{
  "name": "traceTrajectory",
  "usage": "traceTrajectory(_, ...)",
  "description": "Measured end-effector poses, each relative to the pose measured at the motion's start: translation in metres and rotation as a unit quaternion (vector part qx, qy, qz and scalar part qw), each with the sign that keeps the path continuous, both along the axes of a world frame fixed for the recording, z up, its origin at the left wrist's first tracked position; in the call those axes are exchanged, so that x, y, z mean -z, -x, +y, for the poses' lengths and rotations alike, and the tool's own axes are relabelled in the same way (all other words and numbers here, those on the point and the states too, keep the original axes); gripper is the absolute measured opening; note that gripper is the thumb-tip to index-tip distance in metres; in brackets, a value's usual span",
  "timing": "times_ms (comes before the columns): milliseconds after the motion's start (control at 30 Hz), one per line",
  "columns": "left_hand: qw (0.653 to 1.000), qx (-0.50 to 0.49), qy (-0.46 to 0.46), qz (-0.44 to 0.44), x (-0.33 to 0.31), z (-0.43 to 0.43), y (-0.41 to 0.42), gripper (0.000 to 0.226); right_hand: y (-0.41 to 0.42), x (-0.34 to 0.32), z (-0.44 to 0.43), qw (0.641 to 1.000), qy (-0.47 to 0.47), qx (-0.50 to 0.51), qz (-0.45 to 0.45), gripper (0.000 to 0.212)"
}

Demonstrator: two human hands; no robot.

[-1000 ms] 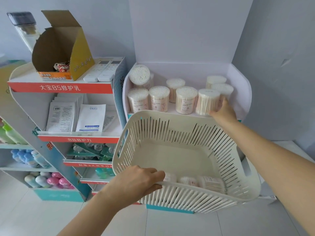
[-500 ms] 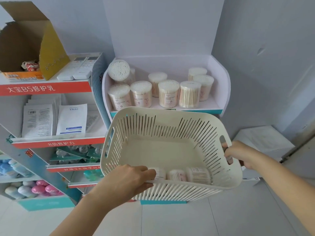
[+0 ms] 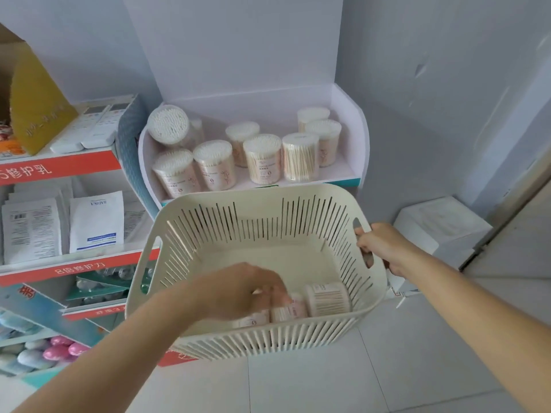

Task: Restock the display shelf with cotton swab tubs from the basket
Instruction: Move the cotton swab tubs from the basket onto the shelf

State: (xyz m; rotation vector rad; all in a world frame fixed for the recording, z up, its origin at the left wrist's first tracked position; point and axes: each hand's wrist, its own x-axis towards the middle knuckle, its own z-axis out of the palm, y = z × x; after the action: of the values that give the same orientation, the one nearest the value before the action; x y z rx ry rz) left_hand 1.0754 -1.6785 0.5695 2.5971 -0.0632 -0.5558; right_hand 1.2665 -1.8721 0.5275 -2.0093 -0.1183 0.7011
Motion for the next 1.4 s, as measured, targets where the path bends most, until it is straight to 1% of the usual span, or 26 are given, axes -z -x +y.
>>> traceTrajectory(33, 1.0, 0.004, -0.014, 0.002, 0.005, -0.004, -0.018, 0.037, 0.002, -0.003, 0.0, 1.0, -0.007, -0.006, -0.003, 0.024)
traceTrajectory(100, 0.997, 0.006, -0.064, 0.035, 0.024, -0.011, -0.05, 0.045, 0.006, -0.009, -0.002, 1.0, -0.02, -0.019, -0.009, 0.027)
traceTrajectory(167, 0.989, 0.02, -0.125, 0.074, 0.051, -0.018, -0.073, 0.059, 0.009, -0.014, -0.005, 0.999, -0.041, -0.023, -0.007, 0.034)
traceTrajectory(233, 0.985, 0.028, -0.141, 0.099, 0.075, -0.026, -0.087, 0.077, 0.013, -0.018, -0.008, 0.998, -0.066, -0.012, -0.01, 0.034)
traceTrajectory(300, 0.983, 0.036, -0.157, 0.088, 0.091, -0.036, -0.096, 0.094, 0.013, -0.022, -0.008, 0.997, -0.076, -0.008, -0.031, 0.033)
traceTrajectory(367, 0.979, 0.039, -0.195, 0.048, 0.099, -0.045, -0.101, 0.102, 0.014, -0.025, -0.008, 0.996, -0.073, -0.012, -0.051, 0.035)
traceTrajectory(433, 0.974, 0.03, -0.224, 0.009, 0.104, -0.05, -0.104, 0.099, 0.016, -0.027, -0.008, 0.996, -0.075, -0.02, -0.051, 0.034)
traceTrajectory(467, 0.974, 0.027, -0.224, 0.004, 0.105, -0.051, -0.105, 0.095, 0.017, -0.028, -0.009, 0.996, -0.074, -0.026, -0.048, 0.034)
traceTrajectory(567, 0.982, 0.012, -0.184, 0.028, 0.1, -0.048, -0.104, 0.084, 0.019, -0.026, -0.011, 0.995, -0.072, -0.036, -0.051, 0.031)
traceTrajectory(700, 0.995, -0.045, -0.068, 0.065, 0.066, -0.035, -0.103, 0.085, 0.016, -0.025, -0.013, 0.995, -0.073, -0.037, -0.049, 0.033)
traceTrajectory(767, 0.996, -0.047, -0.03, 0.065, 0.042, -0.028, -0.102, 0.085, 0.015, -0.026, -0.013, 0.995, -0.072, -0.037, -0.05, 0.027)
traceTrajectory(833, 0.994, -0.073, 0.039, 0.066, 0.019, -0.019, -0.1, 0.078, 0.013, -0.024, -0.012, 0.996, -0.069, -0.034, -0.048, 0.022)
traceTrajectory(900, 0.978, -0.12, 0.149, 0.086, 0.0, -0.007, -0.099, 0.068, 0.01, -0.02, -0.011, 0.996, -0.062, -0.034, -0.048, 0.018)
traceTrajectory(967, 0.958, -0.155, 0.227, 0.079, -0.018, 0.007, -0.096, 0.063, 0.006, -0.019, -0.01, 0.996, -0.058, -0.042, -0.049, 0.018)
traceTrajectory(1067, 0.929, -0.208, 0.306, 0.019, -0.043, 0.026, -0.092, 0.063, 0.002, -0.018, -0.01, 0.996, -0.045, -0.053, -0.061, 0.02)
traceTrajectory(1167, 0.884, -0.246, 0.396, -0.038, -0.066, 0.042, -0.096, 0.067, -0.003, -0.02, -0.009, 0.995, -0.045, -0.063, -0.07, 0.023)
traceTrajectory(1233, 0.859, -0.285, 0.416, -0.092, -0.079, 0.052, -0.106, 0.07, -0.006, -0.021, -0.007, 0.994, -0.035, -0.072, -0.08, 0.024)
traceTrajectory(1300, 0.84, -0.34, 0.39, -0.165, -0.09, 0.059, -0.123, 0.071, -0.007, -0.023, -0.006, 0.992, -0.02, -0.082, -0.09, 0.024)
traceTrajectory(1333, 0.833, -0.365, 0.362, -0.205, -0.094, 0.063, -0.133, 0.07, -0.008, -0.023, -0.005, 0.992, -0.016, -0.089, -0.092, 0.024)
traceTrajectory(1400, 0.83, -0.401, 0.269, -0.28, -0.098, 0.073, -0.153, 0.072, -0.01, -0.025, -0.004, 0.99, -0.01, -0.102, -0.093, 0.024)
